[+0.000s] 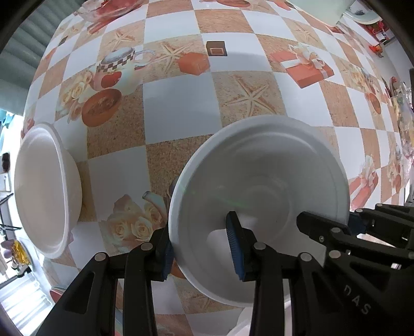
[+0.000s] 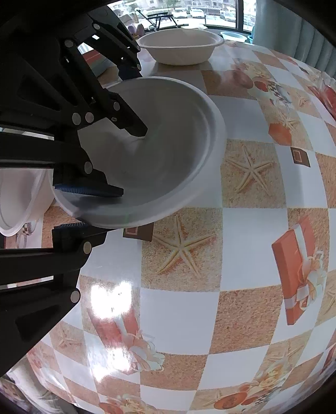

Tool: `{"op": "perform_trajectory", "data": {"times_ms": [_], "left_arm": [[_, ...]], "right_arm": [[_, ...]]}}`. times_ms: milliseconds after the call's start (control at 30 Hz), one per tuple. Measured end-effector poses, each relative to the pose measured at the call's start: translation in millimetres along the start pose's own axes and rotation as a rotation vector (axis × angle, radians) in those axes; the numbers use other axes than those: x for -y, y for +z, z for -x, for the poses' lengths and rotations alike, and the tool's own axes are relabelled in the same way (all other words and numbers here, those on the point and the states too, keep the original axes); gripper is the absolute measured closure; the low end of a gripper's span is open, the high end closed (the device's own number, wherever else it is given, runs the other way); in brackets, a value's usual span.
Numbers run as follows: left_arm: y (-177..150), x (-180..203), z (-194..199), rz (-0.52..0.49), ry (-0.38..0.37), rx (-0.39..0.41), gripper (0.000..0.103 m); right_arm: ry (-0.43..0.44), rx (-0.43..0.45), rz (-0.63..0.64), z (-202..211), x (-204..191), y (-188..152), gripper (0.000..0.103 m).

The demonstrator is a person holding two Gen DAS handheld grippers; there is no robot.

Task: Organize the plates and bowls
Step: 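Lift the second white plate with both grippers and carry it to the stack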

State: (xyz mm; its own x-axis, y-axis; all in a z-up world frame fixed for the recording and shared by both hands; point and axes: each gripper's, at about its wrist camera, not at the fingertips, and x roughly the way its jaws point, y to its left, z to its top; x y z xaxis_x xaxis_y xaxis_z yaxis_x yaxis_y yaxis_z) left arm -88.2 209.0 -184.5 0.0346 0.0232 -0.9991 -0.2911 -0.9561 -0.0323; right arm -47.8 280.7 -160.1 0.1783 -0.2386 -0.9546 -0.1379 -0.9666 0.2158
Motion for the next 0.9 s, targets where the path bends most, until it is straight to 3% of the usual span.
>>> {"op": "perform_trajectory", "data": {"times_ms": [533,900], "left_arm": [[-17.5,-9.2,68.3,-0.022,0.015,0.083,0.064],[-50.3,7.0,87.5,-0.066,0.022,0.100,0.064]], "right_arm": [[0.013,0.053,0.002,37.9,-2.7,-4.3,0.084],[0.003,0.070,-0.019,55.5,7.9,-16.7,0.084]]}}
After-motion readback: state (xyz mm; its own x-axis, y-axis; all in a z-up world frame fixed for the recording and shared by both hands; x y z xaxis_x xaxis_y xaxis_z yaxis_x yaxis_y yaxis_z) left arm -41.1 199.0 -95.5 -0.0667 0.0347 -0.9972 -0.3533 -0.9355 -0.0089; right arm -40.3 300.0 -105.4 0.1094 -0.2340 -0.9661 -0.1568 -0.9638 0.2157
